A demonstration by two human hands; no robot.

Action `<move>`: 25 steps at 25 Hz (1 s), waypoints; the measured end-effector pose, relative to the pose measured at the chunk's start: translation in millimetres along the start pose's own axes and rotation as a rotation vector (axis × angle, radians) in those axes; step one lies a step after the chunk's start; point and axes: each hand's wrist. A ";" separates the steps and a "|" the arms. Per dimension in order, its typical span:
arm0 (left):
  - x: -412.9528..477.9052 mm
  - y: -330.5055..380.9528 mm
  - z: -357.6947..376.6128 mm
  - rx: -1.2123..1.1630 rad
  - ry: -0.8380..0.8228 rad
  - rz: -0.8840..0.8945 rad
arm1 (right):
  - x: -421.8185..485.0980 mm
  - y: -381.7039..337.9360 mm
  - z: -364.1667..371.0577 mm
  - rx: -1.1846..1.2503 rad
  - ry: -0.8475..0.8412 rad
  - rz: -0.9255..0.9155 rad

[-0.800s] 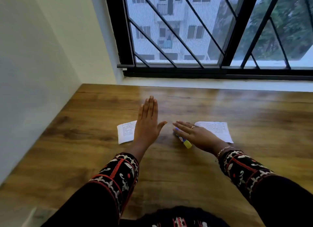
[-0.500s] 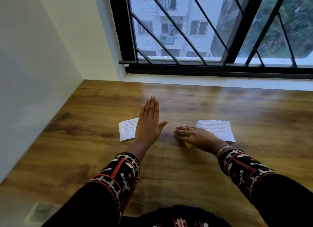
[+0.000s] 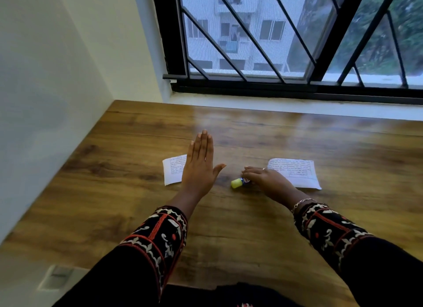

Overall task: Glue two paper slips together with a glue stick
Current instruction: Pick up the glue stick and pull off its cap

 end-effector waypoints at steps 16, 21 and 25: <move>-12.0 48.5 -18.8 -0.585 -0.021 0.040 | 3.5 -52.0 -18.8 1.082 0.370 0.222; -9.9 64.1 -34.0 -0.882 0.033 -0.114 | 0.4 -62.8 -25.3 1.229 0.422 0.157; -11.3 67.1 -39.3 -0.928 0.085 -0.129 | -2.1 -59.7 -35.8 1.033 0.358 0.227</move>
Point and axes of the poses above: each hand's wrist, its own x-axis towards the middle knuckle, its own z-axis out of the palm, y = z × x, and after that the axes turned 3 degrees about x, right-handed
